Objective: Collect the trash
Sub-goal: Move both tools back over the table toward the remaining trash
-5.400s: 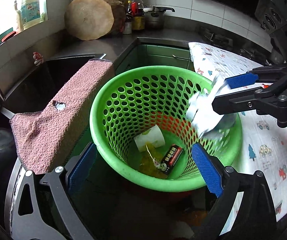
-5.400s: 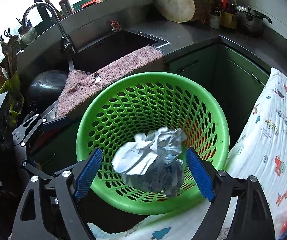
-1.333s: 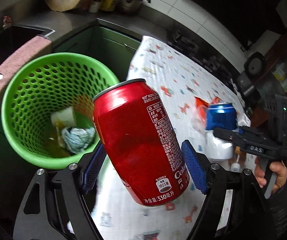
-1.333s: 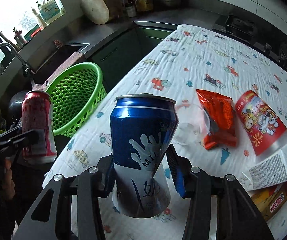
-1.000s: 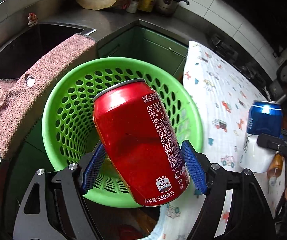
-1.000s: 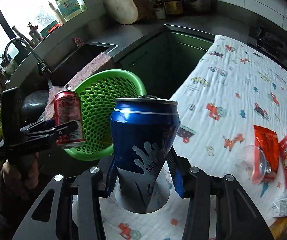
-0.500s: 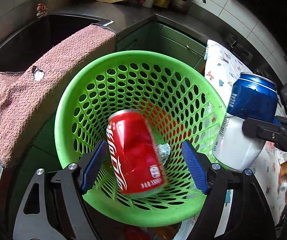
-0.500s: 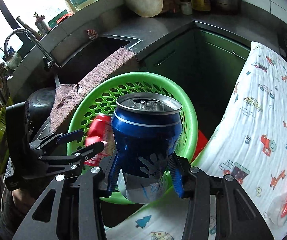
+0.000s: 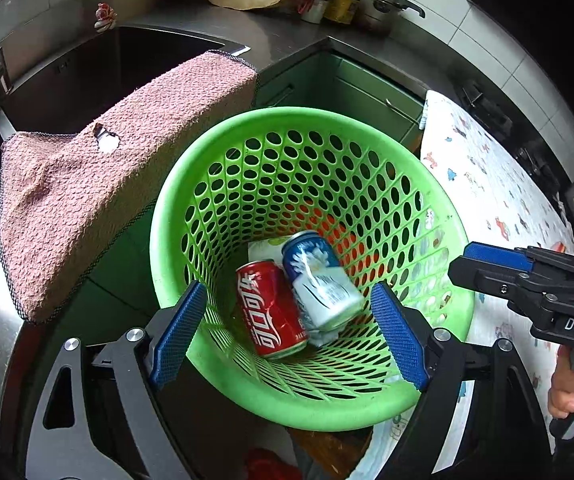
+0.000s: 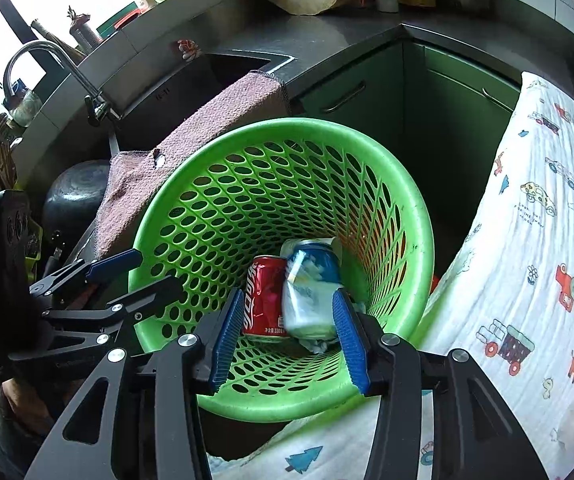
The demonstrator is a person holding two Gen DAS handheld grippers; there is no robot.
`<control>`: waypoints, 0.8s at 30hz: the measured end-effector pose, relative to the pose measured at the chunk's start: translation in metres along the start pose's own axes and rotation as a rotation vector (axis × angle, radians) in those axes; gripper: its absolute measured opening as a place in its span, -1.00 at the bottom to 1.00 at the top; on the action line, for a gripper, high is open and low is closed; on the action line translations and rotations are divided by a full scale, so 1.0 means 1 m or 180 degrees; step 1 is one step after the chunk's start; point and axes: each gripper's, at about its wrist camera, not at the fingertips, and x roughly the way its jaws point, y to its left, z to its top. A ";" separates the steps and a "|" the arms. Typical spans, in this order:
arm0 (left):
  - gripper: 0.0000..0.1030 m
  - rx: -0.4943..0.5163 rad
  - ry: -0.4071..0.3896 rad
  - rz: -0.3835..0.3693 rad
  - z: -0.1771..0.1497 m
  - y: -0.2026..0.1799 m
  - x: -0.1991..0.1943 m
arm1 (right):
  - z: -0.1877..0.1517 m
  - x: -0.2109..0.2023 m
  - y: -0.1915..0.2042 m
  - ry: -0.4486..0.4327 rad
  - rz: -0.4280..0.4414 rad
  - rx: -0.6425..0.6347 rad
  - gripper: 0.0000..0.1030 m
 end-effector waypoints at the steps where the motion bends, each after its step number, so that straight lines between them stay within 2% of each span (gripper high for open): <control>1: 0.62 0.0003 -0.0002 -0.0005 0.000 0.000 -0.001 | -0.002 -0.005 0.000 -0.0033 -0.0008 0.0001 -0.02; 9: 0.62 0.0101 -0.0069 -0.0032 -0.002 -0.015 -0.015 | -0.032 -0.051 -0.017 -0.0293 -0.0239 0.0033 0.34; 16: 0.62 0.0245 -0.0061 -0.0121 -0.009 -0.046 -0.018 | -0.064 -0.097 -0.057 -0.0454 -0.0497 0.0220 0.46; 18: 0.62 0.0307 -0.0046 -0.0147 -0.011 -0.058 -0.017 | -0.073 -0.113 -0.072 -0.0511 -0.0598 0.0294 0.57; 24: 0.62 0.0473 -0.0017 -0.0235 -0.016 -0.094 -0.015 | -0.106 -0.171 -0.118 -0.0697 -0.0927 0.0470 0.65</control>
